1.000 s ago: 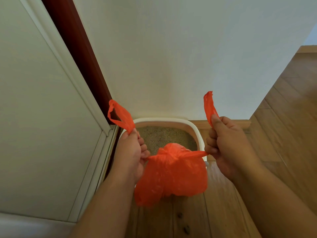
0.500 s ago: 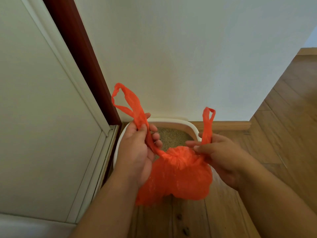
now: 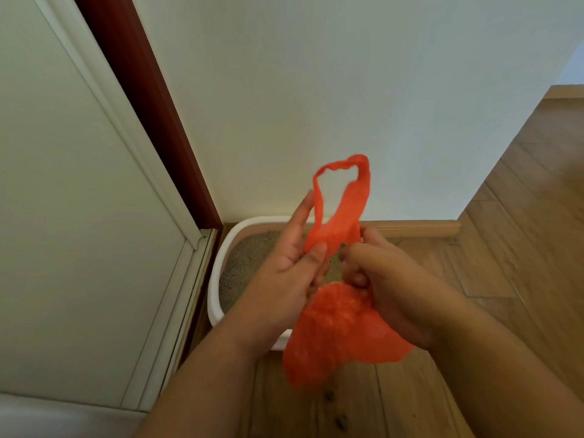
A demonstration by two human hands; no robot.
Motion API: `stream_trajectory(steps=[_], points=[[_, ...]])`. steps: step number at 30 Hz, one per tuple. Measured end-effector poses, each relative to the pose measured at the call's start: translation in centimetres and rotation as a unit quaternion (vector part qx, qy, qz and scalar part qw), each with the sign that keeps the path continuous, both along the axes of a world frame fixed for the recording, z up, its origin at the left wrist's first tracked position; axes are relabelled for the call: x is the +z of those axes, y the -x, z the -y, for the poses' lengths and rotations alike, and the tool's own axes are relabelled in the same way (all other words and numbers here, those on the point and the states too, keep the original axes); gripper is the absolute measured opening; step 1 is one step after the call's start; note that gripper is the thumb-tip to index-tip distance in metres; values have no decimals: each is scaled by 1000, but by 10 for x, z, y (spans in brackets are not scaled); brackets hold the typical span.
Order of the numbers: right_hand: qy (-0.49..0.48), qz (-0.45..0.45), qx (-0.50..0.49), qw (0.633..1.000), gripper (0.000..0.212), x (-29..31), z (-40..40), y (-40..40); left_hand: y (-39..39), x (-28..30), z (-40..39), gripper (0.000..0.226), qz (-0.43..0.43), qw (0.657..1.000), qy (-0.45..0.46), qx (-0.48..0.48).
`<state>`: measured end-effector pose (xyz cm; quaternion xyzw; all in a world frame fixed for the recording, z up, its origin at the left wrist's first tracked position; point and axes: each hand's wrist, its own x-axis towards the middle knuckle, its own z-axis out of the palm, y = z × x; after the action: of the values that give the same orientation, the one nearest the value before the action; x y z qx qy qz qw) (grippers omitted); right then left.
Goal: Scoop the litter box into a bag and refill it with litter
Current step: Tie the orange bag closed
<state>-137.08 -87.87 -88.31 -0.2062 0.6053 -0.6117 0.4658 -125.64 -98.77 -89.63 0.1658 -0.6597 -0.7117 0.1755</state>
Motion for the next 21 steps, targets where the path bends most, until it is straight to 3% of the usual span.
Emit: stream_trajectory(steps=[2,4,7,10,13,15,18,21], points=[[17,20,79,997,29,3,-4,-5,-1,0,-1,68,-4,999,16,-43],[23,47,116,992,34,5,-4,-11,-1,0,-5,72,8,996,55,-69],[6,25,76,997,29,6,-1,-17,0,2,-9,86,39,995,61,-64],[-12,-18,39,999,45,5,-1,-14,-2,2,-9,104,54,998,32,-19],[10,-9,15,1000,47,7,-2,-10,1,-2,-6,113,63,997,-18,31],[16,3,-6,1000,43,7,-2,-10,3,-2,-5,100,88,994,-34,49],[10,4,-15,1000,39,4,-2,-8,3,1,-3,45,113,992,15,52],[17,-10,-33,999,37,2,0,-7,3,-1,-1,28,102,991,40,77]])
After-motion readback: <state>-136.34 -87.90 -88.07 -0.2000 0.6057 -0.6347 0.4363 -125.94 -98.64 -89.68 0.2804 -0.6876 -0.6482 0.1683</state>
